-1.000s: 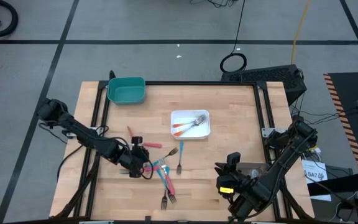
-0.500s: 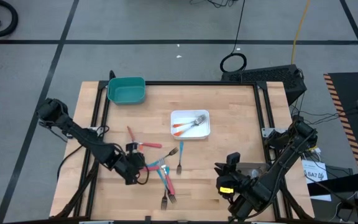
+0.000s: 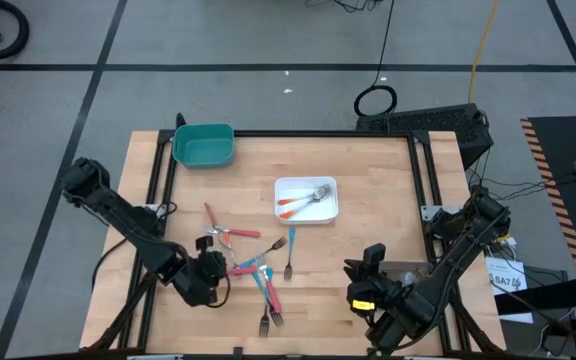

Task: Sort silverware by color (type)
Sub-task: Put the pink fork into the blue bin

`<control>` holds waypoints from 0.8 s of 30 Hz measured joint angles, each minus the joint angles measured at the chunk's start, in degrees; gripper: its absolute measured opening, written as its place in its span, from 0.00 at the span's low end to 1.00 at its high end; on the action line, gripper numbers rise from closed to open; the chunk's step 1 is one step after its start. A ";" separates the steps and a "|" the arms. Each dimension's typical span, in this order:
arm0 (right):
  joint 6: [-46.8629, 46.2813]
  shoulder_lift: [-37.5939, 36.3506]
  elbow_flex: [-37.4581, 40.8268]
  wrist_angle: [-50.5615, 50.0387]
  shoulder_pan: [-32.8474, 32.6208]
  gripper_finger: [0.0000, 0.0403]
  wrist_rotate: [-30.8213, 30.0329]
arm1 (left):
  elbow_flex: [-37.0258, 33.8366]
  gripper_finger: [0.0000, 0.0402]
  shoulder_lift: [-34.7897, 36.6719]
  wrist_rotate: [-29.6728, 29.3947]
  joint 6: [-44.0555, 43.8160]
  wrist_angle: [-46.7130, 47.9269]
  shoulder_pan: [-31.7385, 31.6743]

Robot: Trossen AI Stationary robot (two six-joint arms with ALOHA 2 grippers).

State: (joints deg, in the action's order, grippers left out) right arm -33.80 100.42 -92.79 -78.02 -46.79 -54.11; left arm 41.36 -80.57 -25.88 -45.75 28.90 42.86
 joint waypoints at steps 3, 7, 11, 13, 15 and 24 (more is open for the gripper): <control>0.00 0.00 0.00 0.04 0.11 0.22 0.06 | 0.00 0.34 -2.05 -0.22 -1.51 -0.05 0.38; 0.00 0.00 0.00 0.19 0.22 0.22 0.15 | 0.00 0.34 -5.89 0.45 -2.39 -0.13 0.40; 0.00 0.00 0.00 0.20 0.24 0.22 0.18 | 0.02 0.34 -8.72 2.36 -2.76 -0.47 0.39; 0.00 0.00 0.00 0.20 0.24 0.22 0.18 | 0.02 0.34 -9.60 2.42 -3.15 -0.51 0.36; 0.00 0.00 0.00 0.20 0.27 0.22 0.17 | 0.03 0.34 -10.40 2.53 -3.72 -0.53 -0.01; 0.00 0.00 0.00 0.21 0.27 0.22 0.19 | 0.21 0.34 -11.85 4.23 -2.77 -1.76 -1.85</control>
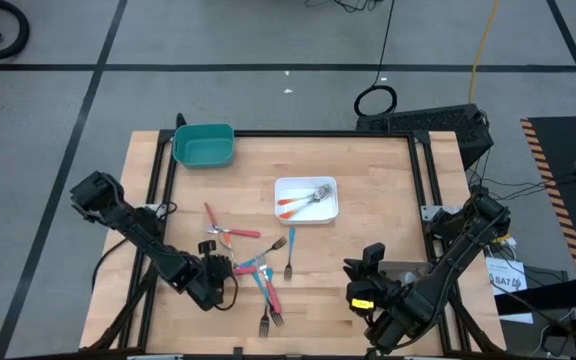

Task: Sort silverware by color (type)
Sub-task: Put the pink fork into the blue bin

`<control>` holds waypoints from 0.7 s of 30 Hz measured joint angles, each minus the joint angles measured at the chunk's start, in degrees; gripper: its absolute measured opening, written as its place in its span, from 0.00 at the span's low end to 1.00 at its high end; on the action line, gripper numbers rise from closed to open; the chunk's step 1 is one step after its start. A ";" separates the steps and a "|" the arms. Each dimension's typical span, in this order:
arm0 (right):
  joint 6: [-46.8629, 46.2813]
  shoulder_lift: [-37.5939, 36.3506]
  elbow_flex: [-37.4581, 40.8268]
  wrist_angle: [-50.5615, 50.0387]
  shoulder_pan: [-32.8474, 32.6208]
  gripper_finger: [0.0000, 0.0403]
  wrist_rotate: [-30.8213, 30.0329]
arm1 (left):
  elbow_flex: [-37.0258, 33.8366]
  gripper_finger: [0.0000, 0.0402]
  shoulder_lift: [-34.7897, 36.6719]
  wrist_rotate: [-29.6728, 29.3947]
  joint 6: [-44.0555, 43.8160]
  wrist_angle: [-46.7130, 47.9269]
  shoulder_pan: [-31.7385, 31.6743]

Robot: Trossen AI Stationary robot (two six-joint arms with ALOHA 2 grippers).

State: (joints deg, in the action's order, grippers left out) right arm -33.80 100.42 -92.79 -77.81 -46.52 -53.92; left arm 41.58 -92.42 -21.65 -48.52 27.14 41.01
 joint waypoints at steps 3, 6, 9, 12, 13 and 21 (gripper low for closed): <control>0.00 0.00 0.00 -0.01 0.00 0.22 0.01 | -0.02 0.34 -0.04 1.12 0.60 -0.66 -0.70; 0.00 0.00 0.00 -0.01 0.00 0.22 0.01 | -0.02 0.30 -0.04 3.11 -0.35 -0.93 -1.65; 0.00 0.00 0.00 -0.01 0.03 0.22 0.01 | -0.02 0.21 -0.04 4.73 -0.67 -0.99 -2.23; 0.00 0.00 0.00 -0.01 0.04 0.22 0.01 | -0.02 0.13 -0.04 4.59 1.09 -0.81 -2.55; 0.00 0.00 0.00 -0.01 0.04 0.22 0.01 | -0.02 0.13 -0.07 4.53 1.84 -0.82 -2.68; 0.00 0.00 0.00 0.01 0.05 0.22 -0.04 | 0.92 0.13 -0.13 4.30 6.18 0.25 -2.93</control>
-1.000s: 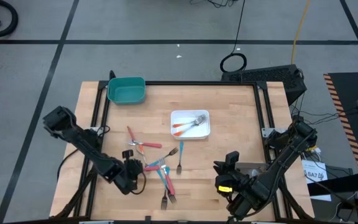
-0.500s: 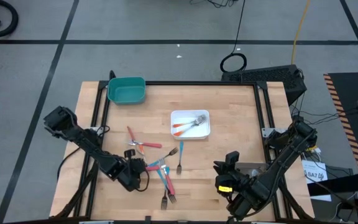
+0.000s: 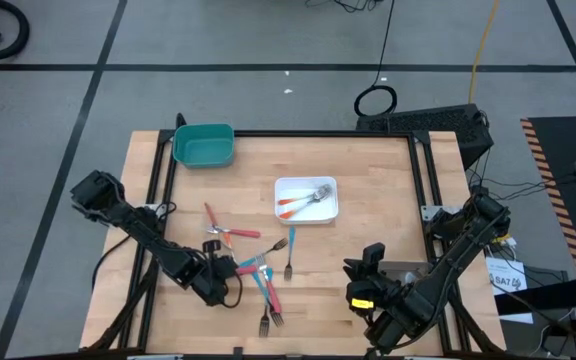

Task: Sort silverware by color (type)
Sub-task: Put the pink fork into the blue bin

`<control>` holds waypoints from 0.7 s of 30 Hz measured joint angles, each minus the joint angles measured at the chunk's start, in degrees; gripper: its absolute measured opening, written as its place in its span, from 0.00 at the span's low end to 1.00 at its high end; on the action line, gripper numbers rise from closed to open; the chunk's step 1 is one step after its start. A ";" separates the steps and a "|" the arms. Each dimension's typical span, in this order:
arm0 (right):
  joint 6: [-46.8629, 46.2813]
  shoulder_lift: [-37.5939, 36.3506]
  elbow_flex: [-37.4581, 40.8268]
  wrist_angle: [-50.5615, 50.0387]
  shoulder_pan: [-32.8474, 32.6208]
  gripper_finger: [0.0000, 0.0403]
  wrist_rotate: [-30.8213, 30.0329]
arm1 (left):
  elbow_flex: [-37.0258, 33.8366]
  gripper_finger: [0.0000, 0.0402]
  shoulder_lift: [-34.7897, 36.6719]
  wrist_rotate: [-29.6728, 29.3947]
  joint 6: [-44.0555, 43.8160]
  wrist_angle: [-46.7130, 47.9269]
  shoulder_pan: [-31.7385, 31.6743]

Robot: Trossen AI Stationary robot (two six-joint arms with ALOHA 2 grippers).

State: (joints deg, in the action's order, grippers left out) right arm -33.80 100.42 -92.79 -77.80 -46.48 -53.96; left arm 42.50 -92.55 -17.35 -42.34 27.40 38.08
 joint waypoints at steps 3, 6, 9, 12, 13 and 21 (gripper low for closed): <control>0.00 0.00 0.00 0.00 0.06 0.22 -0.02 | 2.72 0.13 -0.31 -0.26 1.95 3.25 0.31; 0.00 0.00 0.00 0.39 0.06 0.22 -0.04 | 6.69 0.13 -0.32 -0.28 3.32 8.01 0.52; 0.00 0.00 0.00 0.74 0.06 0.22 -0.06 | 10.51 0.13 -0.22 -1.61 4.42 12.40 0.62; 0.00 0.00 0.00 1.19 0.06 0.22 -0.10 | 13.71 0.13 -0.22 -3.52 7.37 14.65 0.60; 0.00 0.00 0.00 1.33 0.08 0.22 -0.11 | 14.66 0.13 -0.16 -4.20 8.70 14.71 0.53; 0.04 0.00 0.00 1.34 0.41 0.22 -0.05 | 22.03 0.13 -0.09 -8.78 19.90 16.03 -0.09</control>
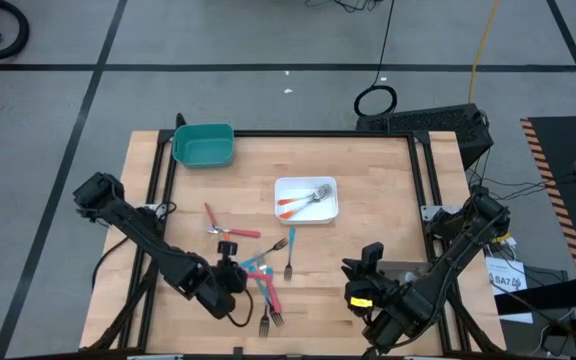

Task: Sort silverware by color (type)
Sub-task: Put the pink fork into the blue bin

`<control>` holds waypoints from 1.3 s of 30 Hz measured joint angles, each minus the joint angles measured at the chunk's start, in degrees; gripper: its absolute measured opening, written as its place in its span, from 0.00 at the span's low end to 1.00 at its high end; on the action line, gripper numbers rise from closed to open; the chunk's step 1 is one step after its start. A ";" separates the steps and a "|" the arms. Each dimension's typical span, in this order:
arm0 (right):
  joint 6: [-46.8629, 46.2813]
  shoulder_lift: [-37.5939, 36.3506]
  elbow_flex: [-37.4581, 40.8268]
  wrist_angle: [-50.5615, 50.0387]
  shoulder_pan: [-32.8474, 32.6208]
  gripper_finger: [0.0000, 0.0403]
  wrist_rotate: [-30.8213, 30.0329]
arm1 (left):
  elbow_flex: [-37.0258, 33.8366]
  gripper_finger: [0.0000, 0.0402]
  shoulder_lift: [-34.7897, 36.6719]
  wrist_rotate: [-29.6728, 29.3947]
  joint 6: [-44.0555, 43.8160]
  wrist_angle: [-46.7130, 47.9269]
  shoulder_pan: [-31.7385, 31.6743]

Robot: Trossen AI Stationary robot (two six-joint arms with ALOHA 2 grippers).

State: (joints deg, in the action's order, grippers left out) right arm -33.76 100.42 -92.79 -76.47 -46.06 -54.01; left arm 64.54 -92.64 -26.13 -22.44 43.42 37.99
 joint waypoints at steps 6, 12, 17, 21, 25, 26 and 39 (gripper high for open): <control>0.07 0.00 0.00 -0.02 0.02 0.22 -0.01 | 5.34 0.13 0.02 -2.78 4.86 1.75 -1.61; 0.04 0.00 0.00 -0.02 0.37 0.22 0.01 | 6.88 0.16 0.07 -3.06 9.98 1.37 -4.28; 0.00 0.00 0.00 0.04 0.93 0.22 0.03 | 6.90 0.16 0.07 -3.05 11.64 1.37 -7.24; 0.15 0.00 0.00 0.72 1.41 0.22 0.04 | 6.92 0.17 0.07 -3.04 11.68 1.04 -9.04; 0.59 0.00 0.00 1.27 1.76 0.22 0.07 | 6.92 0.17 0.07 -3.04 11.83 -0.64 -9.59; 0.59 0.00 0.00 1.25 1.85 0.22 0.08 | 6.92 0.17 0.07 -3.01 11.90 -1.07 -9.59; 0.59 0.00 0.01 1.29 1.90 0.22 0.10 | 6.92 0.17 0.07 -2.85 16.53 -8.17 -9.48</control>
State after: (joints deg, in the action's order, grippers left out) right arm -33.17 100.42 -92.78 -75.18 -44.16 -53.91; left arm 71.46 -92.58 -28.98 -5.91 35.25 28.51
